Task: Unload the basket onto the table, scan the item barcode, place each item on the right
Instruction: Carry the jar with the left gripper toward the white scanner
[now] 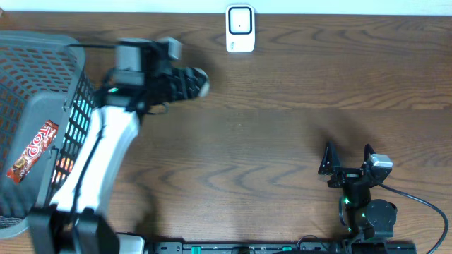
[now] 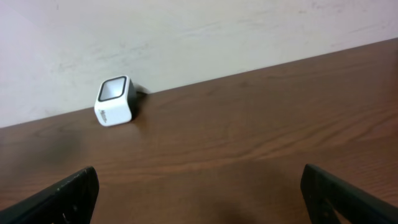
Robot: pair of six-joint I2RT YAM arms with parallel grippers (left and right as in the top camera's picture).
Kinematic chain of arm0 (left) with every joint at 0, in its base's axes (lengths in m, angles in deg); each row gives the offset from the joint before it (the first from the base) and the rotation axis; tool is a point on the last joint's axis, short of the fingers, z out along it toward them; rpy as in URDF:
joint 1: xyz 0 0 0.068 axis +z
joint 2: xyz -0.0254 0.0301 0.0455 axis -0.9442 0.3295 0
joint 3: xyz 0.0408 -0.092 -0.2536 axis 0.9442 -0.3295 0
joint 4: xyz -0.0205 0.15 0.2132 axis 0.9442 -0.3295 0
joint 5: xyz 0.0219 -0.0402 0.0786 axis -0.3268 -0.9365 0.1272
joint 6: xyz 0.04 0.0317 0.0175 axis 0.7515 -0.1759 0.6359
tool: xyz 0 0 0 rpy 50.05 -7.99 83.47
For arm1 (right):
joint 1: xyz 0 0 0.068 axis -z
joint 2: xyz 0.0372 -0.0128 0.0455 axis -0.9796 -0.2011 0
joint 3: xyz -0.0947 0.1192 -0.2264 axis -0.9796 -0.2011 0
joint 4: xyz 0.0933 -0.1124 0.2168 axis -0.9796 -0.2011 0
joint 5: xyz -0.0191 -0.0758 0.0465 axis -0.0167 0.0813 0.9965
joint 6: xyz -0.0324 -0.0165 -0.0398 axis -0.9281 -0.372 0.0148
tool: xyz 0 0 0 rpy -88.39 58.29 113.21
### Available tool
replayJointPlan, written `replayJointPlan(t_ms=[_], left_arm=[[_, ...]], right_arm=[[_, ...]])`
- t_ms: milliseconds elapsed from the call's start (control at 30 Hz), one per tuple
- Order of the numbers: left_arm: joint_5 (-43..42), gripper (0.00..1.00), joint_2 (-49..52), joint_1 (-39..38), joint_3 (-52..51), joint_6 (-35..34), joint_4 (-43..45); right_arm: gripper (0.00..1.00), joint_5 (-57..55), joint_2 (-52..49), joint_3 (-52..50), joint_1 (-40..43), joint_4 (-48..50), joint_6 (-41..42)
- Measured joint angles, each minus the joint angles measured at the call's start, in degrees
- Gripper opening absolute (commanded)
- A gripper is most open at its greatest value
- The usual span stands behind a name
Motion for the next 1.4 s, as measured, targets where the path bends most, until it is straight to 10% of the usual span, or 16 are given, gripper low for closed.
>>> replayJointPlan(t_ms=[533,1400], left_arm=[[15.3,0.67,14.8,-7.6,0.0,34.4,-11.8],[22.9,0.74,15.0,-8.0,-5.4,41.8,-11.5]], right_arm=[[0.99,0.0,0.0,0.0,0.0,0.0,0.0],[0.99,0.0,0.0,0.0,0.0,0.0,0.0]])
